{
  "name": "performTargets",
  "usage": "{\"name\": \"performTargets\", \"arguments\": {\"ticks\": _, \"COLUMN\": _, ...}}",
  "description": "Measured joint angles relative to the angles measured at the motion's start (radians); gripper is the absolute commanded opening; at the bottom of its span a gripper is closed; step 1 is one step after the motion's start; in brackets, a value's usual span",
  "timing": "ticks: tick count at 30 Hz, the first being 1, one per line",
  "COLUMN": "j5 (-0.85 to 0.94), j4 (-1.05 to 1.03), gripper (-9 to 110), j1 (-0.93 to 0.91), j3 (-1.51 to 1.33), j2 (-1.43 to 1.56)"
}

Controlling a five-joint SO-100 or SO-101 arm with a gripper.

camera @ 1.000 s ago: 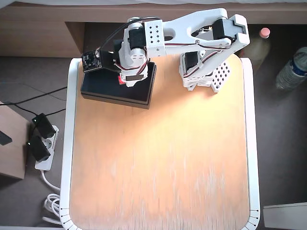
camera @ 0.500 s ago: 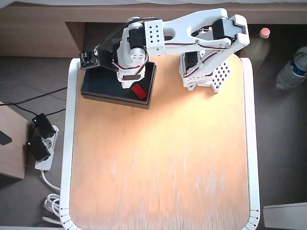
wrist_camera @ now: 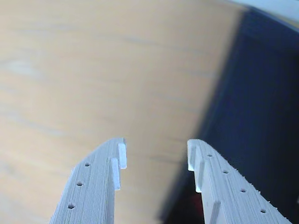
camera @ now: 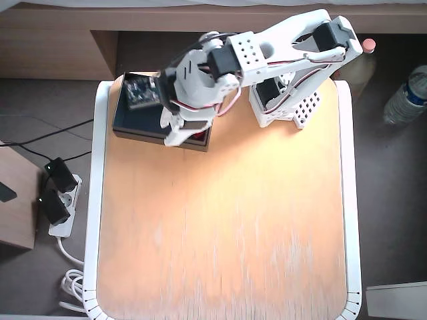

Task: Grasp a lego block and put it in the bin.

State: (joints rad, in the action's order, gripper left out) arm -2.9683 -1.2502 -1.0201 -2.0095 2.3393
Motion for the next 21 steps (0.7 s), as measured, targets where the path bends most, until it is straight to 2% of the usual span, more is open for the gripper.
{"name": "performTargets", "arguments": {"ticks": 13, "j5": 0.121, "j4": 0.000, "gripper": 12, "j1": 0.503, "j3": 0.000, "j2": 0.221}}
{"name": "performTargets", "arguments": {"ticks": 21, "j5": 0.127, "j4": 0.000, "gripper": 10, "j1": 0.788, "j3": -0.015, "j2": 0.333}}
